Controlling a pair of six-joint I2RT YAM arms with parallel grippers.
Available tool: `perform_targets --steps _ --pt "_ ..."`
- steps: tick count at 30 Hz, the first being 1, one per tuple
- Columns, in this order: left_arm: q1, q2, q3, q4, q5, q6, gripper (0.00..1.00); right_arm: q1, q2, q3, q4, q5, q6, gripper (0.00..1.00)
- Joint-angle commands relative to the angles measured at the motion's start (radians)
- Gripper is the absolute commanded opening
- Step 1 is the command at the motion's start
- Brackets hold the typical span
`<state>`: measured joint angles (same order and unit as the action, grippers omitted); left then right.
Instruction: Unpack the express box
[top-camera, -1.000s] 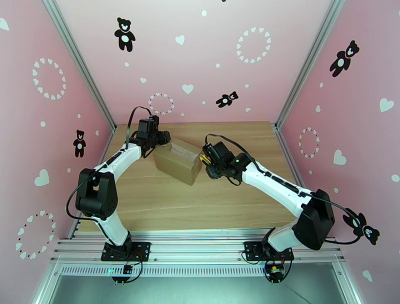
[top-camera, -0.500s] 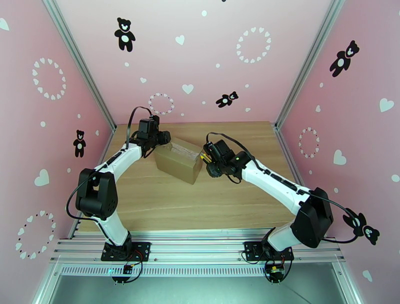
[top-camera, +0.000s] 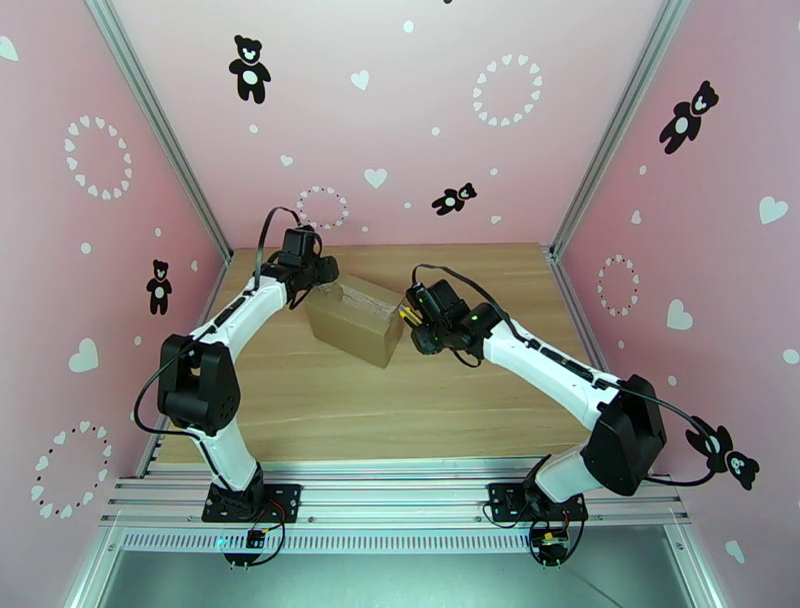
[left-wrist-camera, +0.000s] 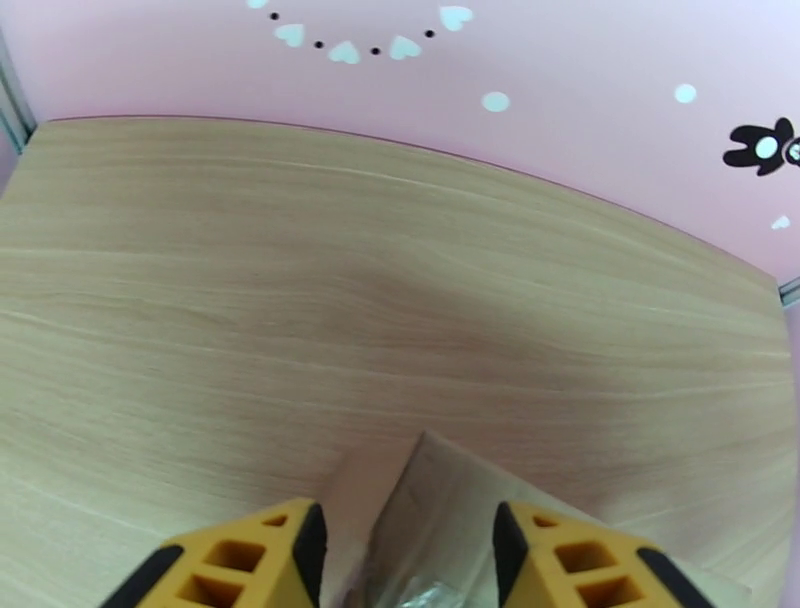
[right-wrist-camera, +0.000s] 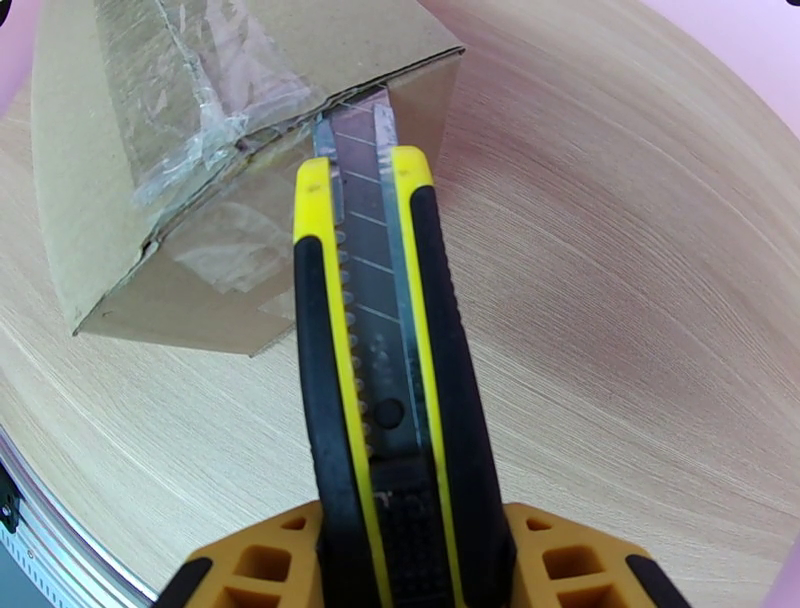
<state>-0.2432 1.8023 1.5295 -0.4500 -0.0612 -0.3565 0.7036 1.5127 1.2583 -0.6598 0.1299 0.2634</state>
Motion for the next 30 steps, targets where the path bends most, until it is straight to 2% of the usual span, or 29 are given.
perform_targets --steps 1,6,12,19,22,26,30 --pt "0.005 -0.010 0.032 -0.039 -0.050 -0.031 0.53 0.013 -0.013 -0.016 0.000 0.009 0.016 0.00" --pt "0.006 -0.087 0.008 -0.072 -0.092 -0.065 0.52 0.027 -0.016 -0.020 -0.004 0.025 0.023 0.00" --pt "-0.010 -0.280 -0.105 -0.163 -0.080 -0.110 0.51 0.043 -0.022 -0.020 -0.013 0.039 0.030 0.00" --pt "-0.148 -0.562 -0.466 -0.151 -0.087 -0.239 0.49 0.056 -0.026 -0.019 -0.023 0.054 0.034 0.00" --pt "-0.215 -0.644 -0.557 -0.152 -0.083 -0.283 0.49 0.061 -0.028 -0.015 -0.029 0.057 0.033 0.00" --pt "-0.279 -0.691 -0.629 -0.133 -0.076 -0.342 0.49 0.065 -0.034 -0.017 -0.034 0.063 0.036 0.00" --pt "-0.334 -0.660 -0.671 -0.067 -0.055 -0.399 0.49 0.071 -0.037 -0.016 -0.036 0.068 0.040 0.00"
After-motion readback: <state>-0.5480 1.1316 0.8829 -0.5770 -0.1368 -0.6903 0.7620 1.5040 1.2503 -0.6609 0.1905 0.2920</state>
